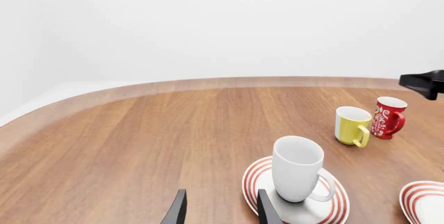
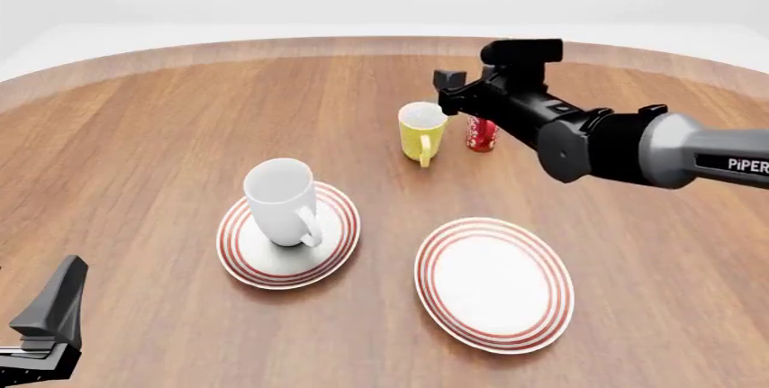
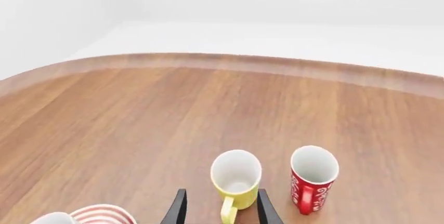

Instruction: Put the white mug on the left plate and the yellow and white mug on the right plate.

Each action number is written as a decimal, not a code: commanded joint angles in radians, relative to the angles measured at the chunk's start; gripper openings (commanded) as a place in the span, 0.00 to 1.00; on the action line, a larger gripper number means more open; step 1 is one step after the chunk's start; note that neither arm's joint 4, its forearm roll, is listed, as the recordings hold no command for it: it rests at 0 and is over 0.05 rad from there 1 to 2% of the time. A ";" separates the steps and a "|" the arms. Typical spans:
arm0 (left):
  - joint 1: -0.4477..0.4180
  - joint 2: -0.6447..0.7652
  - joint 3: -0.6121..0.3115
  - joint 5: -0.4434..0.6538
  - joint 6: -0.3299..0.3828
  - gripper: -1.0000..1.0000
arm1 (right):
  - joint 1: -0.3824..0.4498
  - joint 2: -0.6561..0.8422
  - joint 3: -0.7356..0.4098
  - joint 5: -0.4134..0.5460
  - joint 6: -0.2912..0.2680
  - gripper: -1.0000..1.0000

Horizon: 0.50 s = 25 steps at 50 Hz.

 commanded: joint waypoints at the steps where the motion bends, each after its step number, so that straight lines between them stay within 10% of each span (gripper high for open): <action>1: 0.000 0.000 0.000 0.000 0.000 1.00 | -0.013 0.055 -0.053 0.048 0.059 1.00; 25: 0.000 0.000 0.000 0.000 0.000 1.00 | -0.021 0.146 -0.123 0.091 0.099 1.00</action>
